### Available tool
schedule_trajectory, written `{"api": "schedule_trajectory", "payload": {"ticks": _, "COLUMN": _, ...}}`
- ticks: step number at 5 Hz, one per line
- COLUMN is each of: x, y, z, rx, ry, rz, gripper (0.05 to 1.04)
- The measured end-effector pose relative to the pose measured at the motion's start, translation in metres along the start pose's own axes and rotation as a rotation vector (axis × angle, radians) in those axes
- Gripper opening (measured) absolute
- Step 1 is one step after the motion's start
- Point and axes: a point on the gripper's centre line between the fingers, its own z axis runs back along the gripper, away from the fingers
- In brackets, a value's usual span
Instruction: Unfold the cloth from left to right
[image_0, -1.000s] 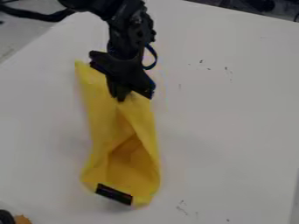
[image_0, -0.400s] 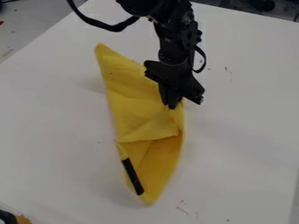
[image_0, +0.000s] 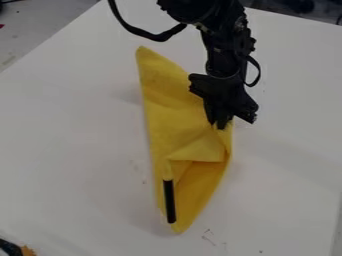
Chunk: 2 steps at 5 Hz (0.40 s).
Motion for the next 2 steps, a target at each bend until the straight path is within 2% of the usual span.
{"api": "schedule_trajectory", "payload": {"ticks": 1, "x": 0.007, "y": -0.014, "z": 0.002, "rx": -0.013, "ry": 0.009, "rz": -0.028, "gripper": 0.507}}
{"api": "schedule_trajectory", "payload": {"ticks": 2, "x": 0.014, "y": -0.029, "z": 0.009, "rx": -0.027, "ry": 0.016, "rz": -0.028, "gripper": 0.815}}
